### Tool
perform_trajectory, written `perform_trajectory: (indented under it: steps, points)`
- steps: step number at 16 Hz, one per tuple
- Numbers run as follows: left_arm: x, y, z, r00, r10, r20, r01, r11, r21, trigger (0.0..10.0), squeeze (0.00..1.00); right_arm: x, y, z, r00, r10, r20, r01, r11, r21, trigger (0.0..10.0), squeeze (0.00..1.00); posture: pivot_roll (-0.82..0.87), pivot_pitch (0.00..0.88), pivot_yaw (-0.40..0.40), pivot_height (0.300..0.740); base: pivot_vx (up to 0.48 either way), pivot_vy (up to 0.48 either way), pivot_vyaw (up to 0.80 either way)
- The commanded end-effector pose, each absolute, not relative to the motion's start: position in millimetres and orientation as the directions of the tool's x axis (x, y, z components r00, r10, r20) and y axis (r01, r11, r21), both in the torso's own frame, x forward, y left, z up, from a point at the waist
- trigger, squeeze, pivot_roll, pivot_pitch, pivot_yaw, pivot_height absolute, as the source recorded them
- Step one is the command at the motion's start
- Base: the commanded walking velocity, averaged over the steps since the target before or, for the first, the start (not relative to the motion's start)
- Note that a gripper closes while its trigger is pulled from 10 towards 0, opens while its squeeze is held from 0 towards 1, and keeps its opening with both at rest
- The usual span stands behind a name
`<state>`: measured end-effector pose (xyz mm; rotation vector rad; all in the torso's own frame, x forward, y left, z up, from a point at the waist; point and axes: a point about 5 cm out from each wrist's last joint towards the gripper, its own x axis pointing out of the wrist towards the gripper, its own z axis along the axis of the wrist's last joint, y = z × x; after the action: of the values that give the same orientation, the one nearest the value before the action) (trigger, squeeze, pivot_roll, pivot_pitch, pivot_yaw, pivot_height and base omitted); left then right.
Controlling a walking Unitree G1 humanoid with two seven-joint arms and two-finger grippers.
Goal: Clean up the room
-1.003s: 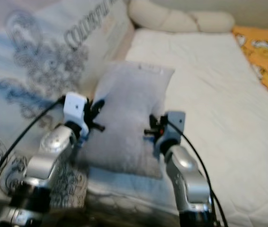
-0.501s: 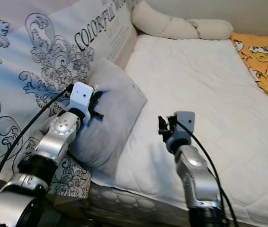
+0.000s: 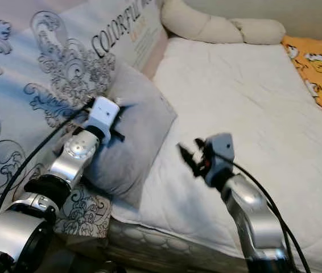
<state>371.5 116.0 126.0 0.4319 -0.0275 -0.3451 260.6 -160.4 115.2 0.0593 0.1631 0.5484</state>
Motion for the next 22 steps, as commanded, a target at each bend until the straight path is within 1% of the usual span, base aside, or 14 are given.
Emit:
perform_trajectory:
  steps: [1, 2, 3, 4, 7, 9, 11, 14, 15, 18, 19, 20, 21, 22]
  points:
    - [376, 116, 135, 0.935, -0.353, -0.029, 0.326, 0.828, 0.455, 10.0, 0.00, 258, -157, 121, 0.813, 0.572, -0.106, -0.563, 0.820, 0.109, 10.0, 1.00, -0.04, 0.000, 0.018, 0.740, 0.000, 0.000, 0.00]
    - [376, 118, 132, 0.932, -0.357, -0.054, 0.332, 0.788, 0.519, 10.0, 0.00, 249, -154, 125, 0.756, 0.648, -0.095, -0.636, 0.760, 0.131, 10.0, 1.00, -0.04, 0.000, 0.020, 0.740, 0.000, 0.000, 0.00]
    - [375, 119, 131, 0.928, -0.367, -0.058, 0.342, 0.781, 0.523, 10.0, 0.01, 247, -153, 126, 0.746, 0.660, -0.093, -0.648, 0.750, 0.131, 10.0, 1.00, -0.04, 0.000, 0.021, 0.740, 0.000, 0.000, 0.00]
    - [375, 120, 131, 0.923, -0.381, -0.055, 0.351, 0.778, 0.521, 10.0, 1.00, 246, -154, 126, 0.744, 0.662, -0.092, -0.651, 0.748, 0.129, 10.0, 1.00, -0.04, 0.000, 0.024, 0.740, 0.000, 0.000, 0.00]
    - [372, 122, 139, 0.903, -0.430, 0.010, 0.369, 0.787, 0.494, 10.0, 1.00, 248, -159, 126, 0.773, 0.629, -0.087, -0.620, 0.777, 0.106, 10.0, 1.00, -0.04, 0.000, 0.031, 0.740, 0.000, 0.000, 0.00]
    - [366, 119, 148, 0.869, -0.489, 0.076, 0.420, 0.809, 0.411, 10.0, 1.00, 248, -161, 125, 0.786, 0.612, -0.084, -0.592, 0.785, 0.183, 10.0, 1.00, -0.04, 0.000, 0.034, 0.740, 0.000, 0.000, 0.00]
    - [358, 120, 156, 0.841, -0.520, 0.150, 0.451, 0.826, 0.338, 10.0, 1.00, 249, -161, 129, 0.809, 0.586, -0.048, -0.569, 0.800, 0.189, 10.0, 1.00, -0.04, 0.000, 0.031, 0.740, 0.000, 0.000, 0.00]
    - [344, 124, 171, 0.834, -0.477, 0.279, 0.429, 0.877, 0.216, 10.0, 1.00, 257, -161, 139, 0.877, 0.480, 0.024, -0.474, 0.857, 0.202, 10.0, 1.00, -0.03, 0.000, 0.032, 0.740, 0.000, 0.000, 0.00]
    - [341, 124, 173, 0.834, -0.472, 0.288, 0.432, 0.881, 0.191, 10.0, 1.00, 258, -160, 140, 0.882, 0.470, 0.029, -0.465, 0.859, 0.213, 10.0, 1.00, -0.03, 0.000, 0.033, 0.740, 0.000, 0.000, 0.00]
    - [321, 125, 179, 0.855, -0.368, 0.365, 0.389, 0.921, 0.016, 10.0, 1.00, 261, -155, 144, 0.922, 0.384, 0.038, -0.382, 0.893, 0.239, 10.0, 1.00, -0.04, 0.000, 0.040, 0.740, 0.000, 0.000, 0.00]
    - [315, 128, 174, 0.879, -0.346, 0.328, 0.377, 0.926, -0.034, 10.0, 1.00, 261, -155, 146, 0.935, 0.350, 0.064, -0.354, 0.902, 0.245, 10.0, 1.00, -0.04, 0.000, 0.039, 0.740, 0.000, 0.000, 0.00]
    - [310, 134, 169, 0.904, -0.304, 0.299, 0.327, 0.945, -0.026, 10.0, 1.00, 262, -157, 148, 0.944, 0.314, 0.104, -0.329, 0.925, 0.188, 10.0, 1.00, -0.03, 0.000, 0.031, 0.740, 0.000, 0.000, 0.00]
    - [303, 135, 163, 0.920, -0.308, 0.244, 0.324, 0.946, -0.027, 10.0, 1.00, 262, -159, 146, 0.960, 0.266, 0.091, -0.279, 0.945, 0.173, 10.0, 1.00, -0.03, 0.000, 0.024, 0.740, 0.000, 0.000, 0.00]
    - [299, 136, 160, 0.923, -0.306, 0.233, 0.315, 0.949, 0.001, 10.0, 1.00, 263, -163, 141, 0.982, 0.177, 0.070, -0.185, 0.971, 0.149, 10.0, 1.00, -0.03, 0.000, 0.020, 0.740, 0.000, 0.000, 0.00]
